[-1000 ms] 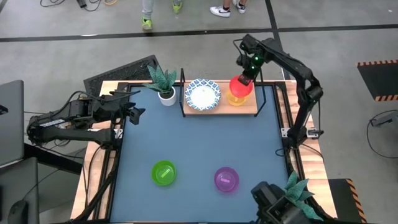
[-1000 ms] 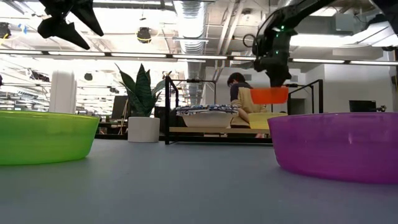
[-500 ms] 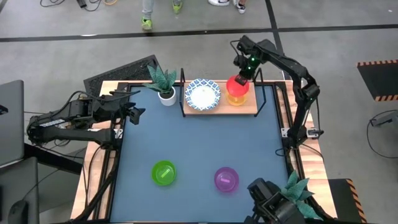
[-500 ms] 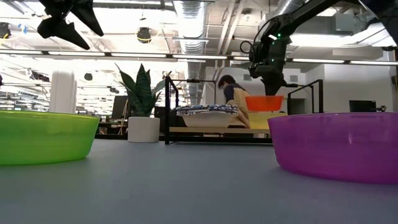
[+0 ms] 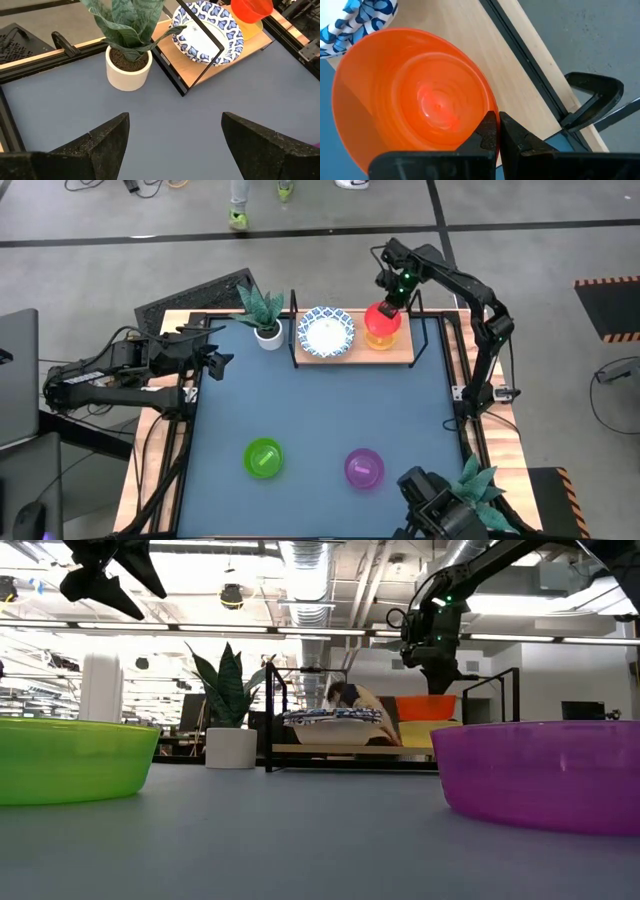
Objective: Place and stack bowls onto a shelf
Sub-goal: Stack the orange bowl on top of the yellow bowl on the shelf, then stack the purple bowl on top of the orange bowl on the shelf
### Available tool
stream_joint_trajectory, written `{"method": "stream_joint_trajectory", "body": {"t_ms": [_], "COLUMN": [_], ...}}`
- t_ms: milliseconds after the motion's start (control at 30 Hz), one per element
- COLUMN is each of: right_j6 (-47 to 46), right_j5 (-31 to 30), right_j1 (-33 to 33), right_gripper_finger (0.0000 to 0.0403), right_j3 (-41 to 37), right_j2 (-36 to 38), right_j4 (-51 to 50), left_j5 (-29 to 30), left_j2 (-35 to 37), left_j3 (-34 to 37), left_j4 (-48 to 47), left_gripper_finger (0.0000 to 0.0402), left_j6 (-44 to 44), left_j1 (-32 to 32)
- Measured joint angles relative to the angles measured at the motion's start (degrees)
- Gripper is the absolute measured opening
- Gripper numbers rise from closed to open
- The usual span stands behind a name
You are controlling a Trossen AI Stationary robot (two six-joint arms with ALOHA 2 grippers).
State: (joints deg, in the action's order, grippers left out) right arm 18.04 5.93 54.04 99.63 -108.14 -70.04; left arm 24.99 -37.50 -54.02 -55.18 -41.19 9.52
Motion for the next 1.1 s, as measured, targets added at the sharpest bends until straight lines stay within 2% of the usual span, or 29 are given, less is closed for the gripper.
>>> {"method": "stream_joint_trajectory", "body": {"t_ms": [500,700,1000,1100], "right_j6": [0.44,-0.04,-0.81,-1.06], "right_j5": [-0.52,-1.14,-1.16,-1.18], "right_j1": [-0.75,-1.18,-1.09,-1.11], "right_gripper_finger": [0.0024,0.0059,0.0069,0.0084], "right_j3": [-3.36,-3.5,-3.48,-3.48], "right_j2": [0.04,0.07,0.07,0.07], "right_j4": [0.34,1.35,1.26,1.28], "left_j5": [0.14,0.12,0.07,0.07], "left_j2": [0.0,-0.01,0.0,0.0], "left_j3": [0.0,0.0,0.0,0.0], "left_j4": [-0.02,-0.04,-0.03,-0.03], "left_gripper_finger": [0.03,0.03,0.03,0.03], "left_j6": [0.02,0.02,0.02,0.02], "left_j1": [0.0,0.0,0.0,0.0]}}
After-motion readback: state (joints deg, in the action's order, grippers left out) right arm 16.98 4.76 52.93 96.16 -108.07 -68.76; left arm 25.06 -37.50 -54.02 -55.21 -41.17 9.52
